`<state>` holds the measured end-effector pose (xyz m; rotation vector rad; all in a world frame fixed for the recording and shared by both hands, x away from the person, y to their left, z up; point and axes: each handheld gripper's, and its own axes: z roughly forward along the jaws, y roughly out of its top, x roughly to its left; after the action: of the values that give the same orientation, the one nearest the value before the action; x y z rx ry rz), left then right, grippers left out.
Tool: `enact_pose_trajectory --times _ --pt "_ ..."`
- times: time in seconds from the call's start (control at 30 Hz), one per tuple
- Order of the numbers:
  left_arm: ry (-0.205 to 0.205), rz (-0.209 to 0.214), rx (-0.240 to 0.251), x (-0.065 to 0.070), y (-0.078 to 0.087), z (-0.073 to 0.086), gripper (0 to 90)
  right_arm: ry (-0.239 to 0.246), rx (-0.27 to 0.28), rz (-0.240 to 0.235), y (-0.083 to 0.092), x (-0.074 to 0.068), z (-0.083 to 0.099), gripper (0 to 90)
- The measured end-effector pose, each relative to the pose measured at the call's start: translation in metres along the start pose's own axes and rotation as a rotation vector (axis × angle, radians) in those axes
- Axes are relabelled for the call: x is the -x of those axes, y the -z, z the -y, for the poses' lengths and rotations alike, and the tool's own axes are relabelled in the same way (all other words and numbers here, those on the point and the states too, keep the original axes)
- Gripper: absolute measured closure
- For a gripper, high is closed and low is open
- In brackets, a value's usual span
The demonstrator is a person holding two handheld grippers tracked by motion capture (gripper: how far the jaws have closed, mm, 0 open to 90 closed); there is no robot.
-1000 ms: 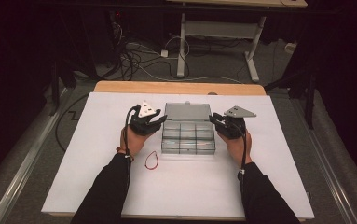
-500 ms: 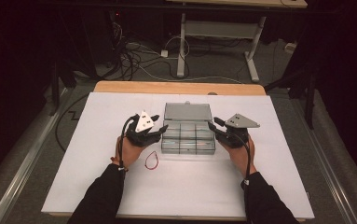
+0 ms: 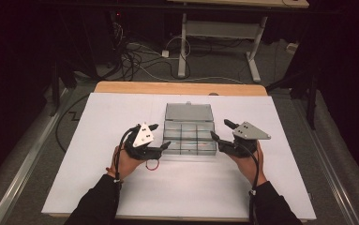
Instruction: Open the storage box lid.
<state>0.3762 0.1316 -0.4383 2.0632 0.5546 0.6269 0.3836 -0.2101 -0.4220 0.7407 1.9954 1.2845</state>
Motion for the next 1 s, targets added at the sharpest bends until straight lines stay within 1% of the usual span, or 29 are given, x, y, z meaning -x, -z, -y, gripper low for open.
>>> enact_pose_trajectory --times 0.03,0.07,0.13,0.27,0.33,0.37,0.4,0.47,0.53,0.6,0.67,0.7,0.73,0.77,0.8,0.83,0.87,0.9,0.93,1.0 --pt "0.003 0.013 0.002 0.000 0.001 0.001 22.8 0.008 0.002 -0.008 0.003 -0.002 0.000 31.0" --pt "0.006 0.015 0.002 0.001 0.002 0.002 22.8 0.012 0.005 -0.012 0.005 -0.004 0.000 29.6" --pt "0.007 0.038 -0.001 0.004 0.004 0.004 22.8 0.010 0.011 -0.026 0.009 -0.006 0.001 27.8" --pt "-0.019 0.065 -0.020 0.011 0.009 0.006 20.9 0.037 0.009 -0.047 0.015 -0.012 0.002 26.8" --pt "-0.030 0.097 -0.024 0.013 0.013 0.008 20.8 0.047 0.012 -0.049 0.018 -0.015 0.003 26.3" --pt "-0.033 0.111 -0.025 0.014 0.016 0.009 20.5 0.048 0.012 -0.057 0.020 -0.016 0.003 26.2" --pt "-0.032 0.121 -0.027 0.015 0.019 0.011 17.5 0.048 0.013 -0.059 0.022 -0.017 0.004 26.1" --pt "-0.033 0.148 -0.040 0.018 0.025 0.014 16.3 0.049 0.010 -0.073 0.026 -0.019 0.006 26.0" --pt "-0.051 0.173 -0.074 0.021 0.031 0.017 16.3 0.059 0.007 -0.084 0.032 -0.021 0.009 27.9" --pt "-0.035 0.201 -0.095 0.023 0.037 0.022 16.4 0.070 0.009 -0.086 0.038 -0.022 0.013 28.4" --pt "-0.027 0.216 -0.121 0.025 0.041 0.027 17.2 0.069 0.011 -0.087 0.044 -0.023 0.017 28.6" --pt "-0.023 0.229 -0.139 0.025 0.043 0.030 19.5 0.075 0.006 -0.081 0.046 -0.024 0.019 28.3" --pt "-0.012 0.240 -0.152 0.025 0.043 0.033 22.2 0.078 0.001 -0.076 0.048 -0.025 0.021 28.0" --pt "0.005 0.248 -0.166 0.024 0.043 0.036 22.5 0.075 -0.001 -0.076 0.050 -0.025 0.023 27.9" --pt "0.010 0.256 -0.184 0.024 0.043 0.039 26.1 0.075 -0.006 -0.074 0.052 -0.026 0.025 28.0" --pt "0.014 0.267 -0.200 0.024 0.043 0.041 31.6 0.076 -0.011 -0.071 0.053 -0.026 0.027 28.3" --pt "0.024 0.275 -0.209 0.024 0.042 0.043 32.5 0.076 -0.016 -0.069 0.055 -0.027 0.029 28.4" --pt "0.030 0.278 -0.216 0.024 0.042 0.045 34.8 0.080 -0.022 -0.068 0.057 -0.028 0.031 28.7" --pt "0.042 0.285 -0.220 0.024 0.040 0.046 38.9 0.083 -0.028 -0.067 0.058 -0.028 0.033 29.9" --pt "0.052 0.282 -0.237 0.023 0.038 0.047 45.6 0.086 -0.050 -0.069 0.060 -0.031 0.038 30.3"
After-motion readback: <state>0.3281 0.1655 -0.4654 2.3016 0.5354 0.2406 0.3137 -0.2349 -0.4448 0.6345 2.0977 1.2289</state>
